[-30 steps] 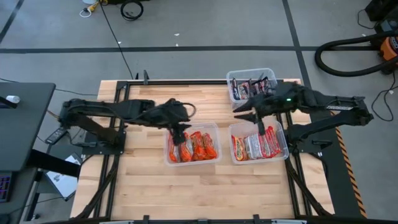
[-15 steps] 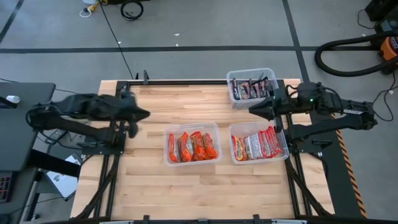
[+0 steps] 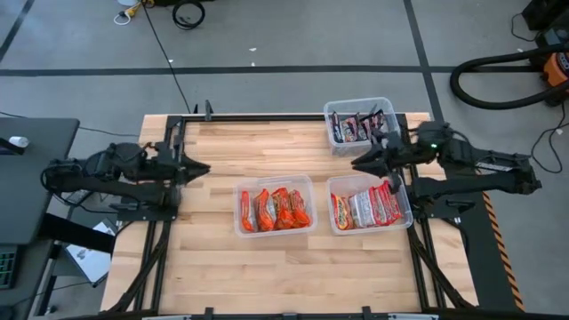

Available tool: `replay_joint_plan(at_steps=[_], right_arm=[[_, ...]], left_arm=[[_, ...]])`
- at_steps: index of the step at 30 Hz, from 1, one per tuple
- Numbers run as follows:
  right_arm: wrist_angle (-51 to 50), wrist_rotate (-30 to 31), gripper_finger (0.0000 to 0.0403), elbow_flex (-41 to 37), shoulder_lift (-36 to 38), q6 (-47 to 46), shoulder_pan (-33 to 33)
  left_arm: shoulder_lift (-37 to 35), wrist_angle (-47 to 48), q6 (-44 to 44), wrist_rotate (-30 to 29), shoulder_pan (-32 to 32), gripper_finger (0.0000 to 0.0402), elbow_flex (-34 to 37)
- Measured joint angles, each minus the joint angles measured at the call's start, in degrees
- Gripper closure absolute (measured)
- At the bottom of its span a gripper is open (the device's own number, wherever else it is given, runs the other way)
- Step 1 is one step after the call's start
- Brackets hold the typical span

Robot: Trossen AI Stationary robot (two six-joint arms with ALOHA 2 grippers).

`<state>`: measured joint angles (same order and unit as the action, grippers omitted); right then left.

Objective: Sort Maruchan noodles
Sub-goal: Return to Home Position

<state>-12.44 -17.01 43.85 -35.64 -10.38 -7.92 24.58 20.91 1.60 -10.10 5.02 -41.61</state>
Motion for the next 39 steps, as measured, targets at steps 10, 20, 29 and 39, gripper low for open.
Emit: replay_joint_plan(at_steps=[10,20,29,39], right_arm=[[-1.42,14.41,0.0337,-2.11,14.19,4.39,11.18],[3.90,15.42,0.0337,-15.56,32.18,4.35,12.00],[5.61,17.25,0.0337,-21.87,35.52,4.10,12.00],[15.03,16.31,0.0337,-27.75,35.50,7.41,11.93]], left_arm=[[-12.83,-0.40,-7.85,2.95,1.32,0.0356,4.01],[-17.17,-12.12,-5.22,2.55,1.33,0.0356,15.15],[-24.39,-17.30,-1.91,2.66,1.33,0.0356,23.73],[-24.35,-32.23,0.91,0.73,1.26,0.0356,35.30]])
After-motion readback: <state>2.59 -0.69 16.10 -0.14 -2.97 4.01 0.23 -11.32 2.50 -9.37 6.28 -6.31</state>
